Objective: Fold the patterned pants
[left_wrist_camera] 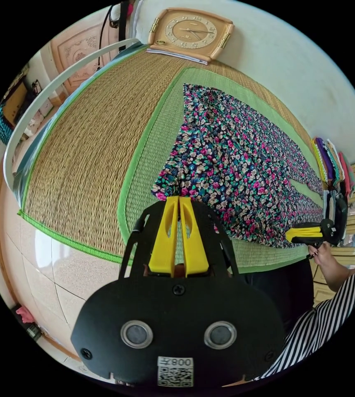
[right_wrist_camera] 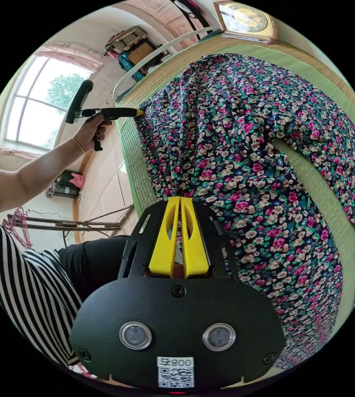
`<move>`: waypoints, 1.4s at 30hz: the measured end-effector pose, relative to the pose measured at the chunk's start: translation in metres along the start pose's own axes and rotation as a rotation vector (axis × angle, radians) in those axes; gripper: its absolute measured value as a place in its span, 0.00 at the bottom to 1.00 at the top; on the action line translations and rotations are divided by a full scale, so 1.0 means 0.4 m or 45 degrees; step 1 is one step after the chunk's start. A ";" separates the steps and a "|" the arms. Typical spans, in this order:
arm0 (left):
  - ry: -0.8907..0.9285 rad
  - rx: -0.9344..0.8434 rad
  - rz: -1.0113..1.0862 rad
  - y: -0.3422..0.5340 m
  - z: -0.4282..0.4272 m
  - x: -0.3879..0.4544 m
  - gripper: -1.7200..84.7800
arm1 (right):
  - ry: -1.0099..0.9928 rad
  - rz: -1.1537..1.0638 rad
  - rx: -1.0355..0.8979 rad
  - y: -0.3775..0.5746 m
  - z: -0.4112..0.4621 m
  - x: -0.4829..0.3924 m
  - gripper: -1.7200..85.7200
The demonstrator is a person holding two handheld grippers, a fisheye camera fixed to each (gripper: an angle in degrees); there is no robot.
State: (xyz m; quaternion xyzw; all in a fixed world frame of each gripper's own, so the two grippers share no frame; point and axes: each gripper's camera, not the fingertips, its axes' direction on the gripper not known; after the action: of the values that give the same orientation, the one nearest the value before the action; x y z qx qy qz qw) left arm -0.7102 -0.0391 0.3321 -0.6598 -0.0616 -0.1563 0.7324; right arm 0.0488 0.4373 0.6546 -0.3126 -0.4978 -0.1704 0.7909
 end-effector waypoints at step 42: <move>0.407 0.175 0.445 -0.204 0.193 0.511 0.02 | 0.164 0.377 0.323 0.013 -0.182 0.356 0.02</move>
State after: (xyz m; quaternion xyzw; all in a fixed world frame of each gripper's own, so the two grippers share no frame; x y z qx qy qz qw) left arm -0.5336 0.0002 0.4792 -0.5760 0.1596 -0.1252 0.7919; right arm 0.1649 0.3989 0.7577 -0.2685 -0.4125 -0.0079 0.8704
